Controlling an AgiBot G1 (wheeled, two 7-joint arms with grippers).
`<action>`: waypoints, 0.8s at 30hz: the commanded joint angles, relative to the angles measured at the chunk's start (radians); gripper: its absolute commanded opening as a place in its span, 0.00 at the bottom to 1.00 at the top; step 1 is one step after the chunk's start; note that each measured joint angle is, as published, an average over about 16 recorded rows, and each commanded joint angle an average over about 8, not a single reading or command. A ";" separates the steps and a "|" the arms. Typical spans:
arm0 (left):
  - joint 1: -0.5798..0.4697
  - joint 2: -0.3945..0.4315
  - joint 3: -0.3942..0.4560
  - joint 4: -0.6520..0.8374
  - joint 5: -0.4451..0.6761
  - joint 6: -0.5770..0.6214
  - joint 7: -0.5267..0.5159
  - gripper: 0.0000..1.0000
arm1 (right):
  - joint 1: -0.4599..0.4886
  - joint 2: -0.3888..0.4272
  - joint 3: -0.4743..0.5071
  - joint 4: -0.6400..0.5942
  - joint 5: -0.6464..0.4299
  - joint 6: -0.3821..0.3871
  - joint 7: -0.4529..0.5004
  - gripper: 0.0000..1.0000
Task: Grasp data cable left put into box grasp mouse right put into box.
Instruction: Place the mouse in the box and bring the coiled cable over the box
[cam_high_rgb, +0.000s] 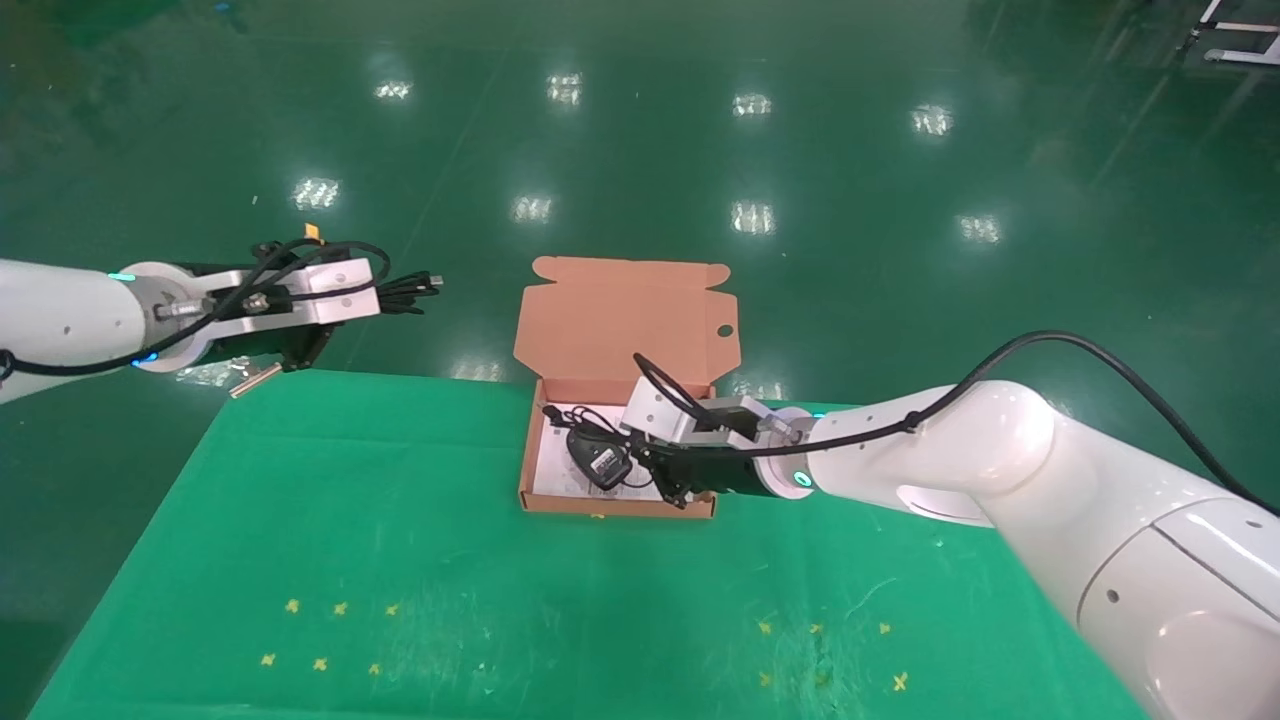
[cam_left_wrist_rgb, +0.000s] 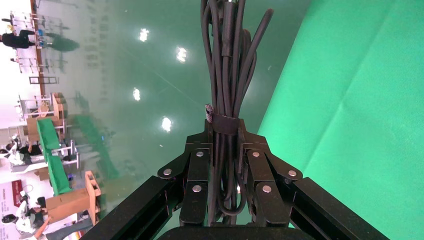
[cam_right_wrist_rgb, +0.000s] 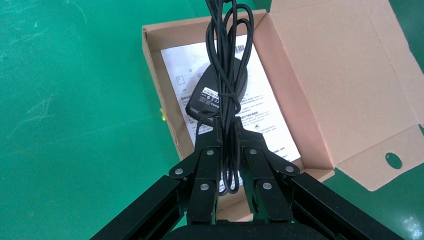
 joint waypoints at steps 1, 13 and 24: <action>0.000 0.000 0.000 0.000 0.000 0.000 0.000 0.00 | 0.001 0.000 -0.004 -0.001 0.002 0.001 0.002 1.00; 0.018 0.010 0.005 -0.014 -0.021 0.000 0.007 0.00 | 0.002 0.033 -0.003 0.043 0.002 0.009 0.009 1.00; 0.070 0.089 0.020 0.035 -0.109 -0.054 0.056 0.00 | 0.035 0.183 0.008 0.189 -0.006 0.051 0.024 1.00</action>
